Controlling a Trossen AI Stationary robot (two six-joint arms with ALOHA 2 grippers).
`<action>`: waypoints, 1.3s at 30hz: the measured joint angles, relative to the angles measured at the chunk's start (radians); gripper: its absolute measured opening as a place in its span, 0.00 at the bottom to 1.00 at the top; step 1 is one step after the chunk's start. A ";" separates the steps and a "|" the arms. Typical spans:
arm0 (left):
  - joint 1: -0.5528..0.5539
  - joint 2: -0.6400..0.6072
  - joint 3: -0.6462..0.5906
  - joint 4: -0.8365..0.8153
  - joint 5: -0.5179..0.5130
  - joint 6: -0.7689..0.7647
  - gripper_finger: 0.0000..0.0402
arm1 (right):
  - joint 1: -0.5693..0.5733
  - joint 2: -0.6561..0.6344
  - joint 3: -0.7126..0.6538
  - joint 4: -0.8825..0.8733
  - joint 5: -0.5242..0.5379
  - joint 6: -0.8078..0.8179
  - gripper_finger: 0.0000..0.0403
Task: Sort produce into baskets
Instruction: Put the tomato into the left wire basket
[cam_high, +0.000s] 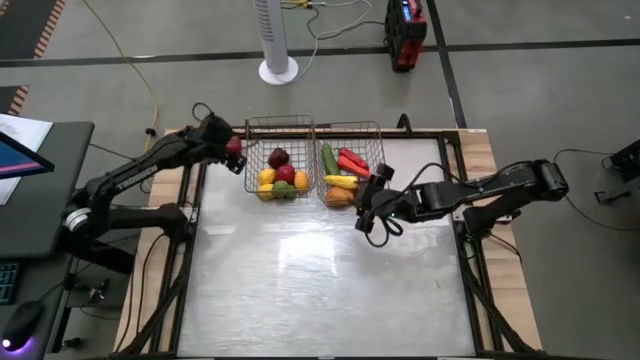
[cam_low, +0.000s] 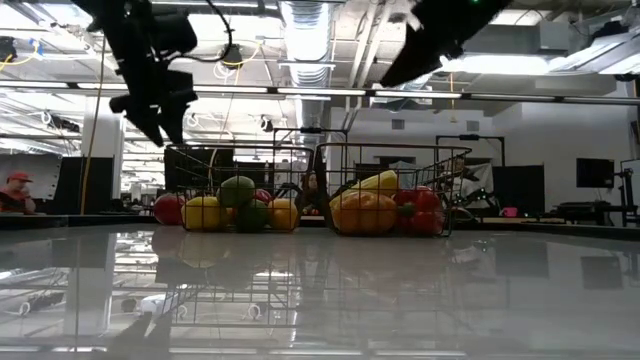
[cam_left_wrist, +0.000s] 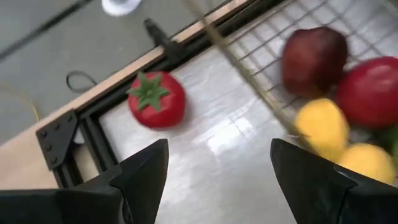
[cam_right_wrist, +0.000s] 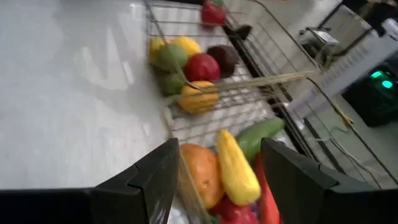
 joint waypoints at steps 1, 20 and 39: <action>0.028 0.012 0.004 0.001 0.011 0.006 0.67 | -0.009 -0.012 -0.016 0.005 0.007 -0.001 0.63; 0.287 0.381 0.148 0.078 0.092 0.109 0.67 | -0.066 -0.214 -0.125 0.026 0.014 -0.033 0.63; 0.328 0.434 0.182 0.047 0.038 0.597 0.67 | -0.098 -0.214 -0.154 0.034 -0.070 -0.069 0.63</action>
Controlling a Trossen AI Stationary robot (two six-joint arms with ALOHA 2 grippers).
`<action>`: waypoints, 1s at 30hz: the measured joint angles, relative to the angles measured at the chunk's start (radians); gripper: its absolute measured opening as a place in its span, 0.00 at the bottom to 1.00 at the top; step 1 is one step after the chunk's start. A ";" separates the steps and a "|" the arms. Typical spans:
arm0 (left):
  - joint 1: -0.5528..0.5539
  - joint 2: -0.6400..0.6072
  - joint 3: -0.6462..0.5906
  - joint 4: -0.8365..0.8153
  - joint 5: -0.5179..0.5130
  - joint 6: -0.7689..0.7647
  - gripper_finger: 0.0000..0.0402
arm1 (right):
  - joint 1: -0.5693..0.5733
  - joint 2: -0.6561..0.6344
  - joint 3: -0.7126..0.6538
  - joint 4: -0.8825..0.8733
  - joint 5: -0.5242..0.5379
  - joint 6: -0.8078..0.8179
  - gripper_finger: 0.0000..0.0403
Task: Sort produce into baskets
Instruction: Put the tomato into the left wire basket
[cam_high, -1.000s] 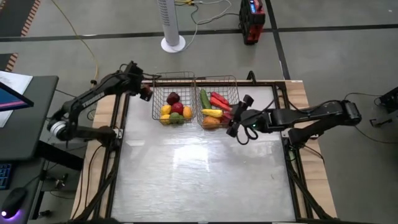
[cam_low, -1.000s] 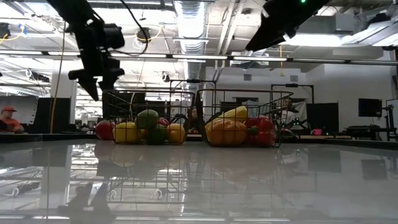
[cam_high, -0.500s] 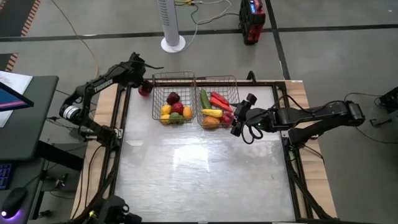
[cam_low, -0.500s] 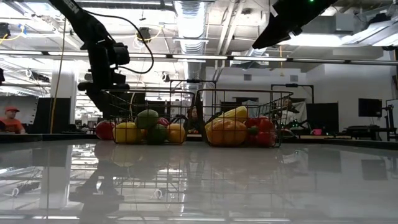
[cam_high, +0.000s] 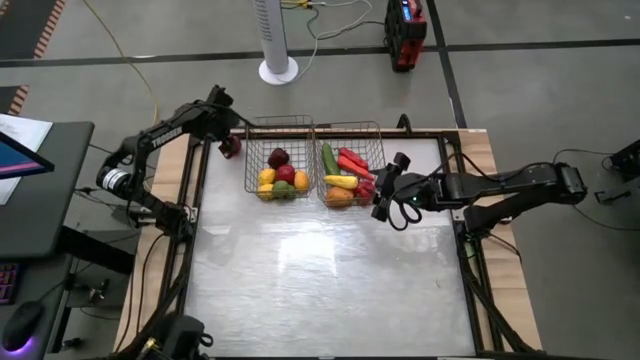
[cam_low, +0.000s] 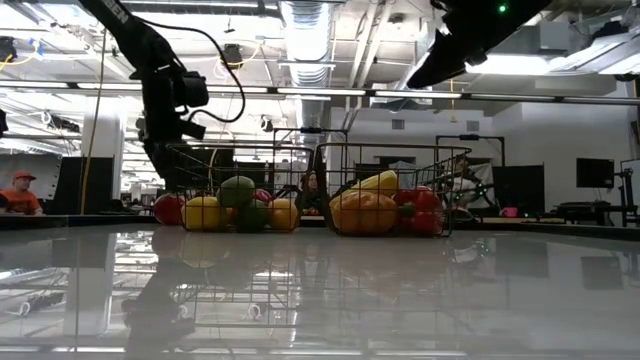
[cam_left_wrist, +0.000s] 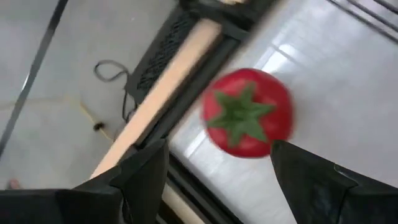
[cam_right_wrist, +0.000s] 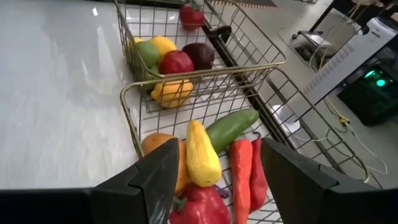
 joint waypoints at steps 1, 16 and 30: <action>-0.005 0.000 -0.007 -0.002 0.012 0.033 0.67 | 0.000 0.000 -0.002 -0.001 0.000 0.008 0.63; -0.106 0.161 -0.024 0.013 -0.088 0.072 0.67 | 0.031 0.000 -0.003 0.025 -0.004 0.008 0.63; -0.123 0.094 -0.025 -0.064 -0.054 0.051 0.67 | 0.035 0.000 -0.003 0.012 -0.008 0.006 0.63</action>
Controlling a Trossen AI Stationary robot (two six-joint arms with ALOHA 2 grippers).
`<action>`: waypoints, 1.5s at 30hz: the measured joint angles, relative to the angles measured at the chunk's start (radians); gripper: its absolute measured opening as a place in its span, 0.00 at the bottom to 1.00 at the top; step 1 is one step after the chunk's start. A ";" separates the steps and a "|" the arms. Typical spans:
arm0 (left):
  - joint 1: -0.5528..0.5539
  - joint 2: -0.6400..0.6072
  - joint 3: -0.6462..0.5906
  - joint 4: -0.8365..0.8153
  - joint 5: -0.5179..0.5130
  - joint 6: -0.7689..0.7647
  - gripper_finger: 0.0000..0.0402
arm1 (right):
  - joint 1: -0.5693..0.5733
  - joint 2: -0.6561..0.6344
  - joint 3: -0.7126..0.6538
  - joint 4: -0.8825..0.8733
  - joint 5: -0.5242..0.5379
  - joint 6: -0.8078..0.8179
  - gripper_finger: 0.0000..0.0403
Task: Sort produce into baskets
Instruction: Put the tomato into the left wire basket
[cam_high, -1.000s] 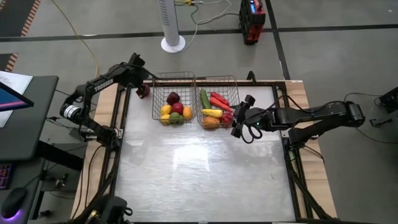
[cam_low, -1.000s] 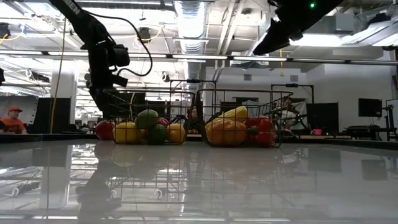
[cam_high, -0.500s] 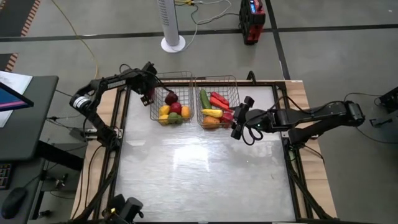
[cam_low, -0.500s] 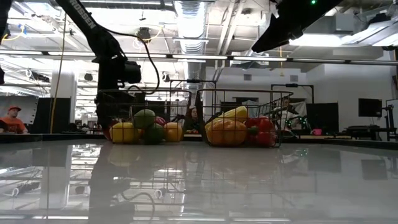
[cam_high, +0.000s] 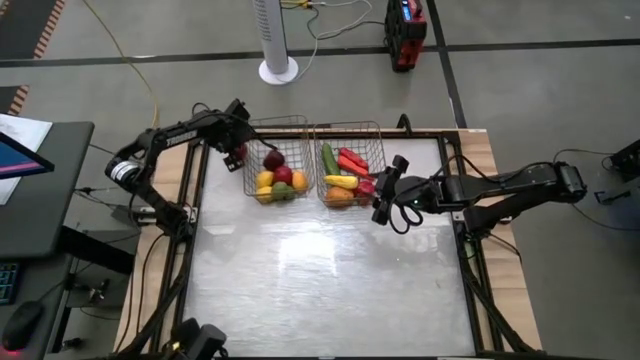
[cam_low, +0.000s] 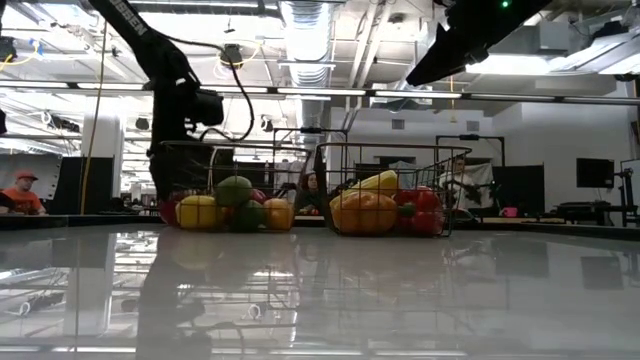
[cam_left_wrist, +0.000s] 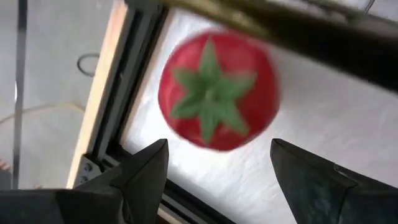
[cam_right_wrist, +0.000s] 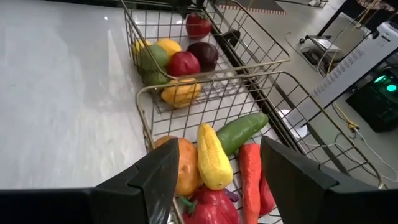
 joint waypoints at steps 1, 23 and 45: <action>-0.004 -0.013 0.000 0.002 0.006 0.004 0.67 | 0.003 0.000 0.000 0.000 -0.003 0.002 0.63; -0.005 -0.065 0.000 0.042 0.072 0.015 0.77 | 0.036 0.000 0.000 0.003 -0.009 -0.012 0.63; 0.022 -0.067 -0.021 0.202 0.235 -0.001 0.89 | 0.040 0.000 0.000 -0.004 -0.026 -0.012 0.63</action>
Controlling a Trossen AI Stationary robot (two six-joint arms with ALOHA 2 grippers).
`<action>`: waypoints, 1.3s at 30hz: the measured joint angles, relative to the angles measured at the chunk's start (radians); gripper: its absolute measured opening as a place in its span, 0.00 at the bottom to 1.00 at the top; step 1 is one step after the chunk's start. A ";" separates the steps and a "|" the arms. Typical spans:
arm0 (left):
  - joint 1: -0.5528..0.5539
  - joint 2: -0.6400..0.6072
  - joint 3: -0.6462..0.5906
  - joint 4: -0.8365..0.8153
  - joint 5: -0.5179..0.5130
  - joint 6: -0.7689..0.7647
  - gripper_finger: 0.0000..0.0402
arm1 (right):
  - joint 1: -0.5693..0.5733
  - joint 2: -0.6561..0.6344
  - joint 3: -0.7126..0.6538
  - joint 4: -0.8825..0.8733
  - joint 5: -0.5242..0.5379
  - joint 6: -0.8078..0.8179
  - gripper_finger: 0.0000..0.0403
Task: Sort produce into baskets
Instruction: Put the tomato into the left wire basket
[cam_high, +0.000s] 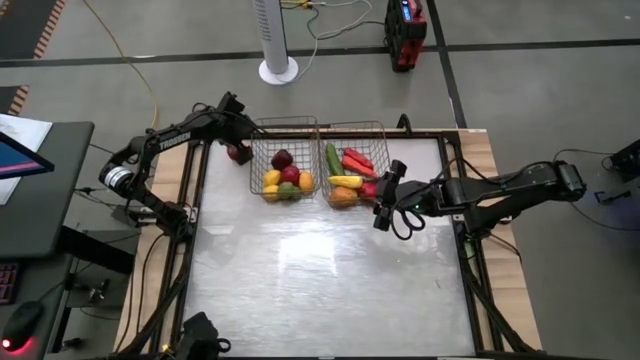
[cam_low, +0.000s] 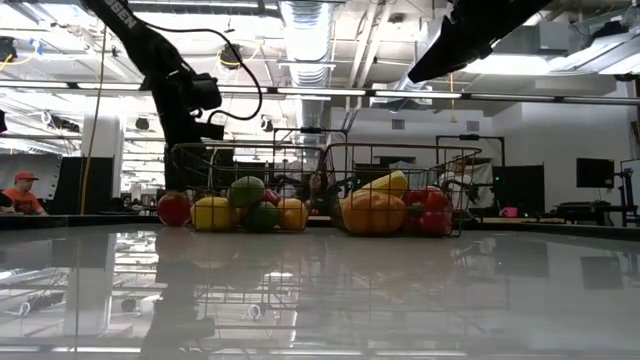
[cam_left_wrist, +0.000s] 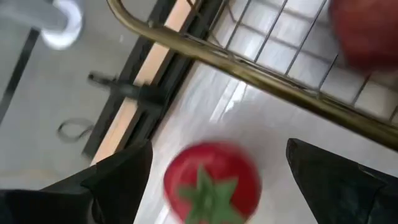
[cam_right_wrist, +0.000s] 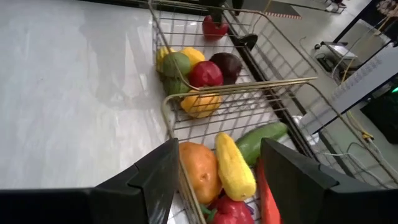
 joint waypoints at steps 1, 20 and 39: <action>0.004 -0.004 -0.020 0.039 0.032 -0.003 0.89 | 0.003 0.000 0.000 -0.005 -0.002 0.002 0.63; -0.012 -0.084 -0.111 0.102 -0.162 0.008 0.86 | 0.034 0.000 0.000 -0.023 0.001 0.043 0.63; 0.037 0.021 -0.110 0.075 -0.329 -0.101 0.87 | 0.033 0.000 0.000 -0.003 0.004 0.026 0.63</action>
